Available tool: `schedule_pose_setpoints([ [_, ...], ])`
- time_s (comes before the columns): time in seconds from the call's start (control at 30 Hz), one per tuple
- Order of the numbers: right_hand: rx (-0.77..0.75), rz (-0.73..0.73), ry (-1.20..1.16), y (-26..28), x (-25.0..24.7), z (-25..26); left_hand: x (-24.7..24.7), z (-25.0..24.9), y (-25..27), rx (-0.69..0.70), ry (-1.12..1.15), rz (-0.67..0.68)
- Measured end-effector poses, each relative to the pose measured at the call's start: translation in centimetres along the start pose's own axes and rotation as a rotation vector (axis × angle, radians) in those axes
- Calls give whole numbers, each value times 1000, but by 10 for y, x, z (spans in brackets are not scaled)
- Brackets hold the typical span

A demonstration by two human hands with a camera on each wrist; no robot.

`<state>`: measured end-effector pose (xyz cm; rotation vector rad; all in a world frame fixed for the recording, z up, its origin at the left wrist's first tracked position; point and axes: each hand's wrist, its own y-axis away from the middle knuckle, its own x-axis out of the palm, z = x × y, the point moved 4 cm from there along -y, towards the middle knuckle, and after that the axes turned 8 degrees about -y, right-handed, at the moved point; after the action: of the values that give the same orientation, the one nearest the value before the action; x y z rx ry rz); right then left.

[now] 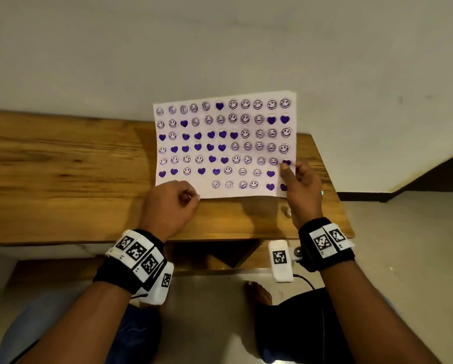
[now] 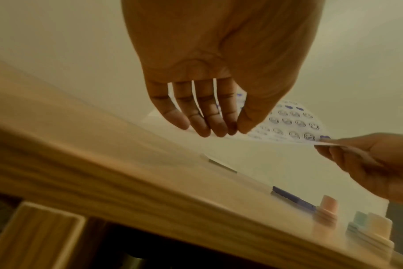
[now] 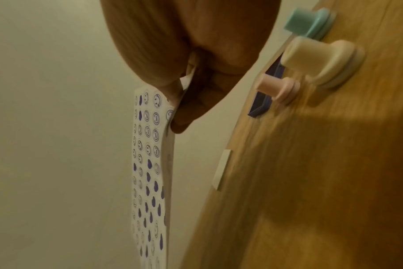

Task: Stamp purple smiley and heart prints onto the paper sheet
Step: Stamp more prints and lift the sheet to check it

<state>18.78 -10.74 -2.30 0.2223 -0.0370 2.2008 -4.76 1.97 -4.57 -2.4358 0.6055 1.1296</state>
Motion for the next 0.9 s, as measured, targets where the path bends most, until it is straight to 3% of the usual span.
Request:
schedule_pose_setpoints([
  [0.27,-23,9,-259,12,12,35,11,-11,6,102,-47,24],
  [0.43,-78,55,-333,20,18,52,30,5,7,59,-356,330],
  [0.9,-177,75,-364,25,20,54,27,1,8,75,-402,347],
])
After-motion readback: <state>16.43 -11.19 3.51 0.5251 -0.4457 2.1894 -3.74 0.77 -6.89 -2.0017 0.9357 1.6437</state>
